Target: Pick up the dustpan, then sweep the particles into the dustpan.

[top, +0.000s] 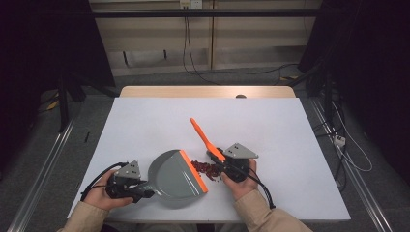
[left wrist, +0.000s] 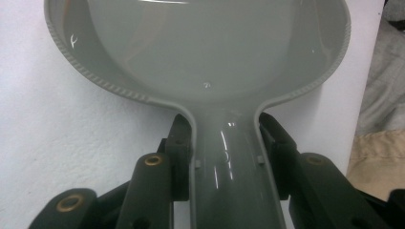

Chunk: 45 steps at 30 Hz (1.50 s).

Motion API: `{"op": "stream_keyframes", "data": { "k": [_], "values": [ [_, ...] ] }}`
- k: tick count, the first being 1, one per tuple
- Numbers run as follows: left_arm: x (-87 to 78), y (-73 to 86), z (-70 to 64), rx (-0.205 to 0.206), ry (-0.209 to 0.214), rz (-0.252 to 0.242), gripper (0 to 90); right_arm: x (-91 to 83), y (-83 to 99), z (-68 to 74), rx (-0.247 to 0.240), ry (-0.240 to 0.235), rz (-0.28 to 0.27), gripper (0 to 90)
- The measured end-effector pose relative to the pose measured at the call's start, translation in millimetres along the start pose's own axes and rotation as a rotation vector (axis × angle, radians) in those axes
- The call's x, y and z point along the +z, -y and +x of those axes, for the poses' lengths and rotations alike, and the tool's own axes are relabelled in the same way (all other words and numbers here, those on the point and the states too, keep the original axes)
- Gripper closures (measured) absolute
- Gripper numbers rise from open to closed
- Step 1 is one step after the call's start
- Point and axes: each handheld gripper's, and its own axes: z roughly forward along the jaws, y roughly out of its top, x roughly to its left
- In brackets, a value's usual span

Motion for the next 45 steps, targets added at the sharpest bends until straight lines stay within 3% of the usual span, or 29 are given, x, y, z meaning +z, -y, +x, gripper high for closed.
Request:
{"op": "stream_keyframes", "data": {
  "k": [21,26,32,33,45],
  "values": [
    [6.5,-5.2,-1.5,-0.006,0.022,0.006,63.7,7.4,1.3,14.4,0.052,0.009,-0.026,69.3],
    [9.4,-7.4,-2.9,-0.009,0.012,0.018,63.7,11.2,2.1,21.0,0.07,-0.012,-0.026,68.8],
    [13.4,-11.0,-2.8,-0.016,0.037,0.017,63.7,15.1,2.4,26.6,0.097,-0.025,-0.037,68.6],
    [13.3,-11.3,-3.7,-0.016,0.015,0.026,63.7,15.7,2.4,26.8,0.102,-0.029,-0.038,68.6],
    [18.5,-11.3,-3.5,-0.023,0.03,0.015,63.7,20.2,2.6,33.9,0.142,-0.066,-0.059,68.6]
  ]
}}
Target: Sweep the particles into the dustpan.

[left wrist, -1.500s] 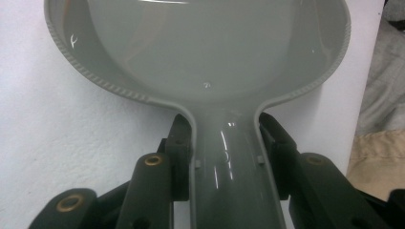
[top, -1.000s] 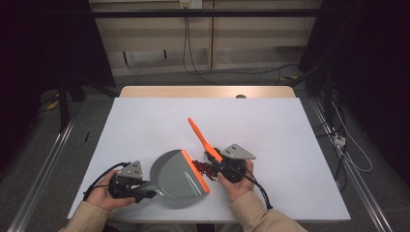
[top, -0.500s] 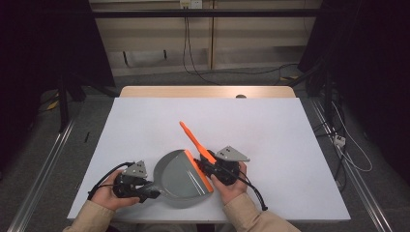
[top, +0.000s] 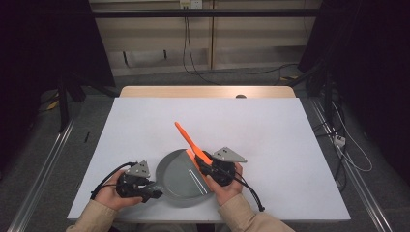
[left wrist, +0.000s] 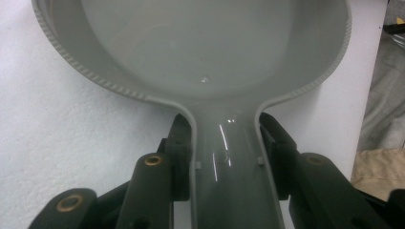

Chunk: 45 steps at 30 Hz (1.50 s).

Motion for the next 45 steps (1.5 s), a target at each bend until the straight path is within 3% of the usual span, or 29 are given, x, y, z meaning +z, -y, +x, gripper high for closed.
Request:
{"op": "stream_keyframes", "data": {
  "k": [15,24,30,36,39,45],
  "values": [
    [0.9,0.3,0.2,-0.011,0.0,0.002,63.8,6.2,-0.2,10.8,0.029,-0.017,-0.031,68.7],
    [1.7,3.1,1.8,-0.017,-0.005,-0.005,63.9,15.8,-9.4,31.6,-0.045,-0.071,-0.027,69.6],
    [2.0,3.7,2.0,-0.019,-0.002,-0.01,63.9,12.1,-16.4,25.3,-0.004,-0.118,-0.059,69.8],
    [2.0,4.1,1.7,-0.02,-0.003,-0.011,63.9,3.2,-30.4,19.6,0.003,-0.131,-0.093,69.9],
    [2.0,4.2,1.9,-0.022,-0.001,-0.012,63.8,-1.2,-34.5,10.8,0.004,-0.107,-0.104,69.9],
    [1.9,4.3,2.3,-0.019,-0.001,-0.012,63.8,-7.5,-29.5,-13.0,-0.03,-0.033,-0.072,69.9]
  ]
}}
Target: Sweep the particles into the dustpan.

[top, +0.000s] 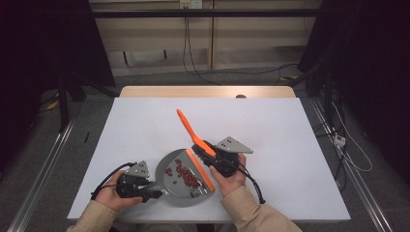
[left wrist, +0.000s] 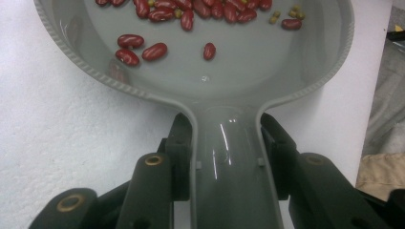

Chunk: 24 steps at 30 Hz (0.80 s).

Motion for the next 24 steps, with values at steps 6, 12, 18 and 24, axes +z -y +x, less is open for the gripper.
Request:
{"op": "stream_keyframes", "data": {
  "k": [6,12,18,24],
  "values": [
    [0.0,-0.1,0.0,0.0,0.0,0.001,63.8,-0.6,8.5,-21.9,0.003,0.074,0.032,70.0],
    [-0.2,-0.1,-0.3,-0.002,-0.007,0.002,63.9,5.9,16.8,-23.7,-0.036,0.098,0.066,69.6],
    [0.0,-0.1,-0.2,-0.001,0.0,0.001,63.8,-1.6,15.4,-24.1,-0.019,0.088,0.098,67.0],
    [0.0,-0.2,-0.4,0.002,0.0,0.001,63.8,-9.6,17.4,-26.4,-0.023,0.098,0.156,69.8]
  ]
}}
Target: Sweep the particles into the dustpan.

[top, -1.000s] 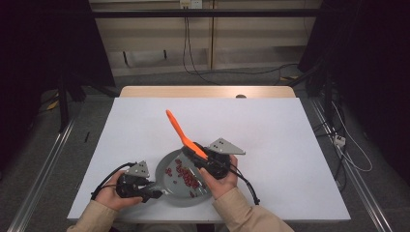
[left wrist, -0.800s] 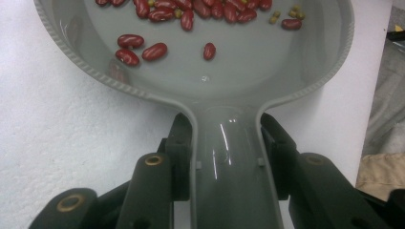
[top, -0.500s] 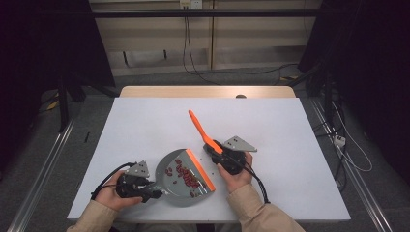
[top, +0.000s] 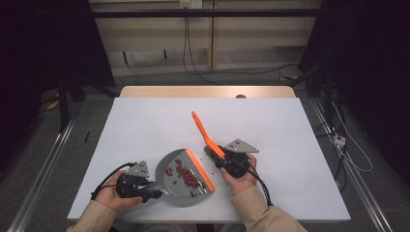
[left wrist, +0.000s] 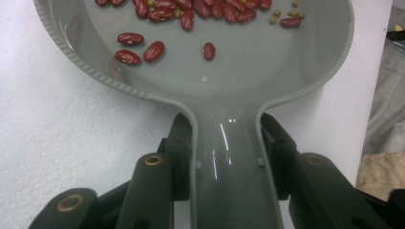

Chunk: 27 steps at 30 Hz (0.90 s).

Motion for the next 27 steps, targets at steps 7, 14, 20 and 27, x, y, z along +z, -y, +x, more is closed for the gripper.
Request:
{"op": "stream_keyframes", "data": {
  "k": [7,14,20,27],
  "values": [
    [0.2,-0.4,0.0,-0.001,-0.002,0.004,63.8,0.3,2.5,12.9,-0.015,0.002,-0.007,70.9],
    [0.4,-0.7,0.2,-0.004,0.0,0.003,63.9,10.8,3.1,38.5,0.002,-0.06,-0.027,70.6],
    [0.2,-0.4,0.2,-0.003,-0.001,0.003,63.8,14.9,-3.2,44.9,0.061,-0.13,-0.059,71.1],
    [0.0,0.3,-0.2,-0.004,-0.011,0.001,63.9,5.6,-16.2,40.8,0.026,-0.126,-0.124,71.1]
  ]
}}
